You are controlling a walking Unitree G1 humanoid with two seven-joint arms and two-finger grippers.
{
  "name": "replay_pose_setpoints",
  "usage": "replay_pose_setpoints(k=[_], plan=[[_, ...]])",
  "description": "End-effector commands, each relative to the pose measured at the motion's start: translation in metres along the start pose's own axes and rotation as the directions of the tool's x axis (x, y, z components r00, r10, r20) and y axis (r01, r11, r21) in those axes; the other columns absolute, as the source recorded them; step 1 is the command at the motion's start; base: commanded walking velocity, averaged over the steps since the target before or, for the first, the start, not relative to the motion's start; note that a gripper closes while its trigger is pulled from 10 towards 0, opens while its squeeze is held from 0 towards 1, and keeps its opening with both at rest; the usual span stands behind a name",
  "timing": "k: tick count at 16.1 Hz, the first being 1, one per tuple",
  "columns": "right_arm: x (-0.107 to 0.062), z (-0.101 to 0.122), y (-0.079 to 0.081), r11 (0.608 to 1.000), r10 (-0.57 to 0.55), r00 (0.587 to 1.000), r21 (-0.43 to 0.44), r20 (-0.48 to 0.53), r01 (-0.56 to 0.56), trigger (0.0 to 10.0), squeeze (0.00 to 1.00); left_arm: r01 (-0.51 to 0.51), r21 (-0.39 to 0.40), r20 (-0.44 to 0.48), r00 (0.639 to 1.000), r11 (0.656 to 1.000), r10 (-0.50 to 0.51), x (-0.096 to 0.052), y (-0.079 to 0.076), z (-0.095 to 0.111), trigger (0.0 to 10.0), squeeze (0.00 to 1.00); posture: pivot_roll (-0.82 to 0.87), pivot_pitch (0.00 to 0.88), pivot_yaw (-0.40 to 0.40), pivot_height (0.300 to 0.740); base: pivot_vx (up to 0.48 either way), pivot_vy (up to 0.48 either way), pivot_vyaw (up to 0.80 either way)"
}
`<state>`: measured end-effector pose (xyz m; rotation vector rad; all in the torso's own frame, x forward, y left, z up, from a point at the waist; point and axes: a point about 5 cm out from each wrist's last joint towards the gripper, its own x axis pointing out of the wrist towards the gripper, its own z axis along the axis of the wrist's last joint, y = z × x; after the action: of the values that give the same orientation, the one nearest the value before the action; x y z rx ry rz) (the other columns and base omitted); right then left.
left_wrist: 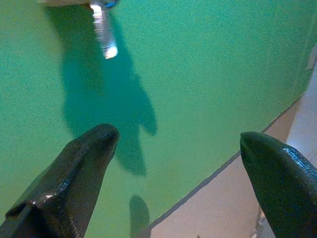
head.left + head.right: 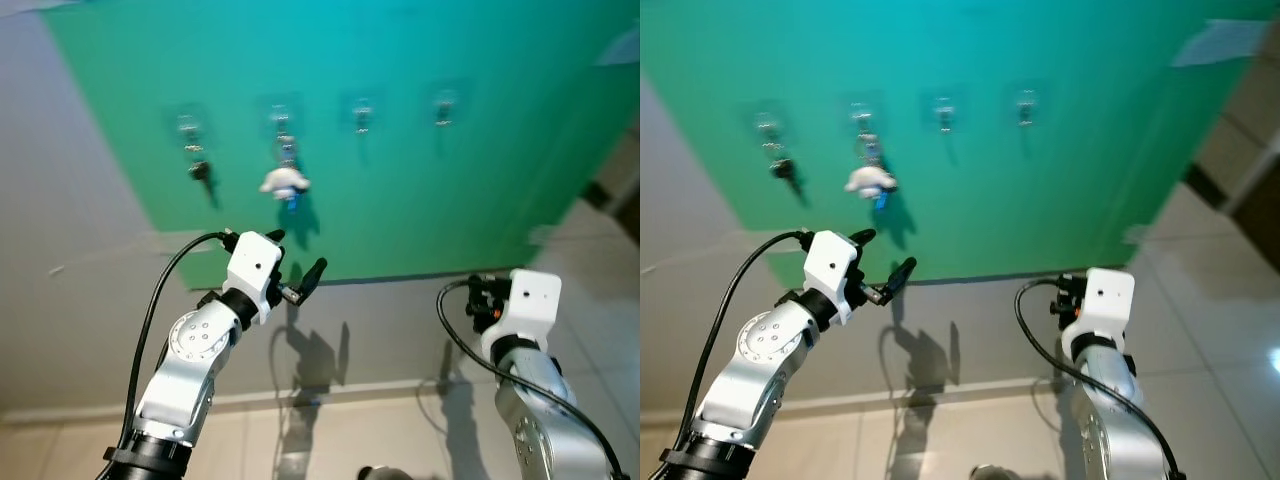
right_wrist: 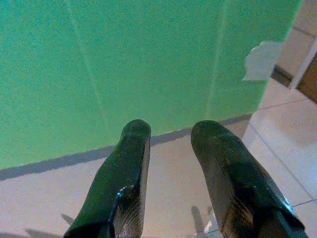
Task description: Hang keys on a hook
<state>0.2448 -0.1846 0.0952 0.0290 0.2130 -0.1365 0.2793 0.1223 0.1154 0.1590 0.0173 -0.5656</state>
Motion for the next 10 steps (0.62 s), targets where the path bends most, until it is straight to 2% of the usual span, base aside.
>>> replay_pose_setpoints(k=[1, 7, 10], plan=[[0.0031, 0.0024, 0.0055, 0.999, 0.032, 0.999, -0.020, -0.003, -0.032, 10.0, 0.00, -0.014, 0.001, 0.004, 1.000, 1.000, 0.014, -0.0030, 0.0026, 0.0014, 10.0, 0.00, -0.13, 0.000, 0.044, 0.740, 0.000, 0.000, -0.80], [0.0026, 0.0008, 0.0070, 0.998, 0.050, 0.999, -0.038, -0.013, -0.050, 10.0, 0.00, -0.050, 0.002, 0.015, 0.999, 0.999, 0.050, -0.0054, 0.0049, 0.0031, 10.0, 0.00, -0.13, 0.000, 0.024, 0.740, 0.000, 0.000, -0.80], [0.0031, 0.0025, 0.0062, 0.998, 0.052, 0.999, -0.042, -0.011, -0.052, 10.0, 0.00, -0.028, 0.005, 0.020, 0.999, 1.000, 0.028, -0.0039, 0.0019, 0.0042, 10.0, 0.00, -0.14, 0.000, 0.034, 0.740, 0.000, 0.000, -0.80]])
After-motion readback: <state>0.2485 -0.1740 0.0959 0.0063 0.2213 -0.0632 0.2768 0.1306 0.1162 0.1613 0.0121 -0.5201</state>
